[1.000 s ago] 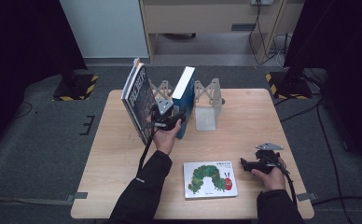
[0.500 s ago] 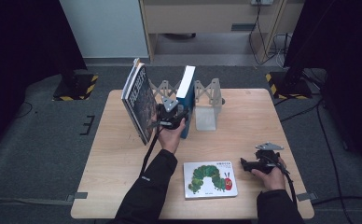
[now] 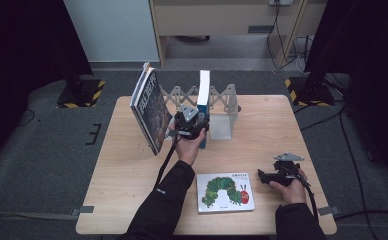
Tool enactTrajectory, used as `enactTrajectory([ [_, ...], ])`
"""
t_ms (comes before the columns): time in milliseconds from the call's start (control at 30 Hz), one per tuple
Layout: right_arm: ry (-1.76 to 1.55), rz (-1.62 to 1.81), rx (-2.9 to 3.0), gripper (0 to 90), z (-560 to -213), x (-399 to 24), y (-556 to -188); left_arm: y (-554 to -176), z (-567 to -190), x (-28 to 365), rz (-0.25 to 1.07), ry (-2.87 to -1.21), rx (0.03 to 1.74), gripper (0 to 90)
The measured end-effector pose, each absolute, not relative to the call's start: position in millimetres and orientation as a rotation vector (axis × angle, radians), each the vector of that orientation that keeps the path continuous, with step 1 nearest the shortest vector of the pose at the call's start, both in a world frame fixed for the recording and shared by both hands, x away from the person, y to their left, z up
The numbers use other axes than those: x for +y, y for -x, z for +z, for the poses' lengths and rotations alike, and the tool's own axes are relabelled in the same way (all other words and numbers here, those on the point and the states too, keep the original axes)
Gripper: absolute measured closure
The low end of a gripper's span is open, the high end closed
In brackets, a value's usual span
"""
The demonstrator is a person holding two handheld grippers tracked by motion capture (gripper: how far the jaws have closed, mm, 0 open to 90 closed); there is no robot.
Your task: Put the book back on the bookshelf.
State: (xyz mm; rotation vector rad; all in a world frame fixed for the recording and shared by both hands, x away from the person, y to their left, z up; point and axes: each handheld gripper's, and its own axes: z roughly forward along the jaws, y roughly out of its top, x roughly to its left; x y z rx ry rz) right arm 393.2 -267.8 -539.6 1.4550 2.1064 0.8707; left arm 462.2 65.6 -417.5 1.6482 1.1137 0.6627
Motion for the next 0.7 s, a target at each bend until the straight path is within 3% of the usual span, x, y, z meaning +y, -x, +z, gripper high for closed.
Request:
enactTrajectory([
  [200, -1.457, 0.871, 2.106, 0.9, -539.6, -267.7, -393.2, -456.8, -421.7, 71.9, 0.655, -1.681, 1.069, 54.4],
  [700, -1.457, 0.871, 2.106, 0.9, -539.6, -267.7, -393.2, -458.3, -418.7, 59.0, 0.597, -1.644, 1.159, 57.3],
])
